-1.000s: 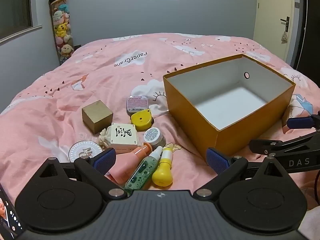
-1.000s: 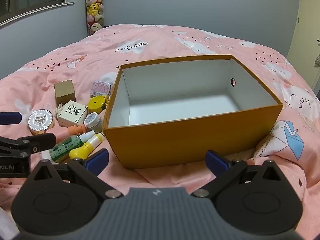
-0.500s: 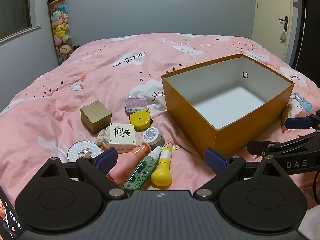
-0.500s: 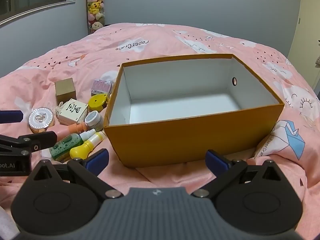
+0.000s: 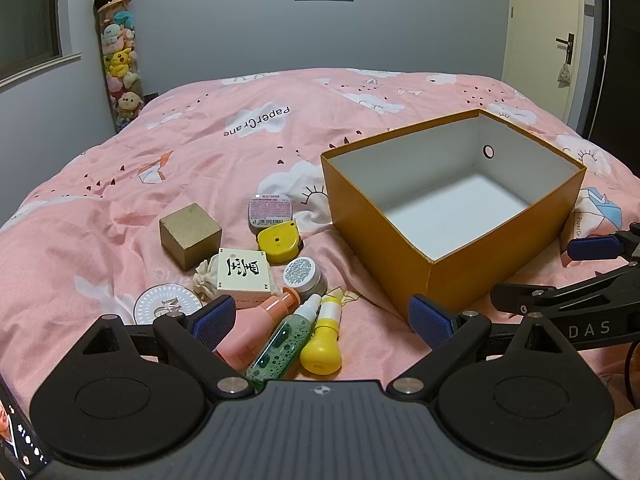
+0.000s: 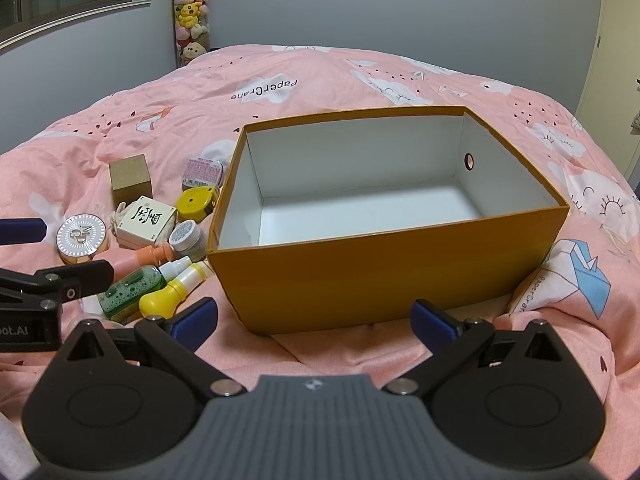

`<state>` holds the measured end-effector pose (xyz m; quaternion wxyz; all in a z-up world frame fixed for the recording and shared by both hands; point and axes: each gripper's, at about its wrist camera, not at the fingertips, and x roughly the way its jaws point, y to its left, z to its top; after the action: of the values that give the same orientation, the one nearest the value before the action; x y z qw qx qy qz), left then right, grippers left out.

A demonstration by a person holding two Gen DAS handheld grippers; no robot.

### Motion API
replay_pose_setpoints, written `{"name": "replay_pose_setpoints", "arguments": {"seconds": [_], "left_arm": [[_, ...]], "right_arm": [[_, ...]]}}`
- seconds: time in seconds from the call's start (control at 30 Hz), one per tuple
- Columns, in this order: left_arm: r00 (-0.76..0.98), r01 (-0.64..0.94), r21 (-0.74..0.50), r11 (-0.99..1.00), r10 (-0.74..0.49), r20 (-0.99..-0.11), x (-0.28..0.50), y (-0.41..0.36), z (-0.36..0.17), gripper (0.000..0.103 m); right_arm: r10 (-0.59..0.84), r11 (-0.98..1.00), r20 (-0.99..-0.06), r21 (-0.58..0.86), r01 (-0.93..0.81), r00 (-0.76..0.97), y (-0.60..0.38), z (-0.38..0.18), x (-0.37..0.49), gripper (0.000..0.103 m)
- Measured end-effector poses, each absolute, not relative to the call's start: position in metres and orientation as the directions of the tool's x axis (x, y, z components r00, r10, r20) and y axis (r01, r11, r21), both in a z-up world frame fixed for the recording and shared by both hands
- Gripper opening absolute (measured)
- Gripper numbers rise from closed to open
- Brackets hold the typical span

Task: Organize rigid objects

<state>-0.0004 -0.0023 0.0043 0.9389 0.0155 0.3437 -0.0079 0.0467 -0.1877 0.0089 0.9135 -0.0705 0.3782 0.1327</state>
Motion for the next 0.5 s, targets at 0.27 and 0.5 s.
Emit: {"name": "replay_pose_setpoints", "arguments": {"seconds": [0.27,0.5], "left_arm": [[0.764,0.026,0.025,0.999,-0.004,-0.645,-0.0006,-0.0023,0.0045,0.103],[0.763,0.024,0.023,0.999,-0.004,-0.646,-0.0007,-0.0019,0.0036,0.103]], "right_arm": [[0.190,0.955,-0.714,-0.024,-0.294,0.674,-0.1872,0.0068,0.0473,0.101],[0.190,0.956,-0.717,-0.022,-0.294,0.671,-0.1869,0.0062,0.0478,0.101]]}}
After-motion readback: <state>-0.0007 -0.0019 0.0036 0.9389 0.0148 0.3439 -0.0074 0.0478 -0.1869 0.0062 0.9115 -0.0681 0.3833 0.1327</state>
